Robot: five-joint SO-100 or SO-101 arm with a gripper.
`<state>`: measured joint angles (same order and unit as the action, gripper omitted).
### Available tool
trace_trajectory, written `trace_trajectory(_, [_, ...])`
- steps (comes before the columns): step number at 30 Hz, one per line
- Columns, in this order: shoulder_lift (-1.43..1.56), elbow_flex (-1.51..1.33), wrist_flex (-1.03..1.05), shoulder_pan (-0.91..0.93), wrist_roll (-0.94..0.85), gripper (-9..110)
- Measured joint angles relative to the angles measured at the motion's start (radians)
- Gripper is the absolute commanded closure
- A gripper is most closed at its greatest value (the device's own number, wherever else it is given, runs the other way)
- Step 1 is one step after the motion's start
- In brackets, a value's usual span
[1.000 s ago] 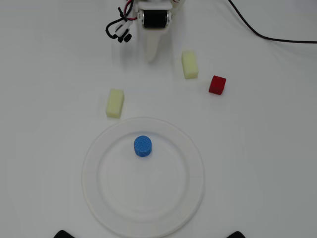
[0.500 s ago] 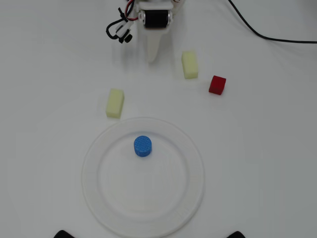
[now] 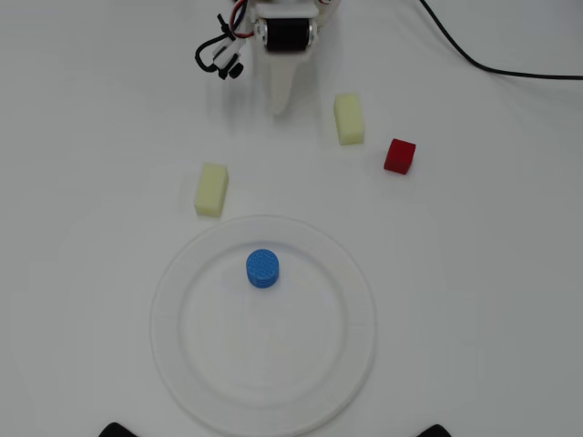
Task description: Grasp a blue block and put it in the dish.
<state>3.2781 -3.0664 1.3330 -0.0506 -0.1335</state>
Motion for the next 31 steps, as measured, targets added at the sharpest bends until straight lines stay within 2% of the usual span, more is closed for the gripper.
trace_trajectory(12, [0.000,0.000,0.003,0.000,0.100,99])
trace_trajectory(31, [0.000,-0.002,0.003,-0.008,0.098,99])
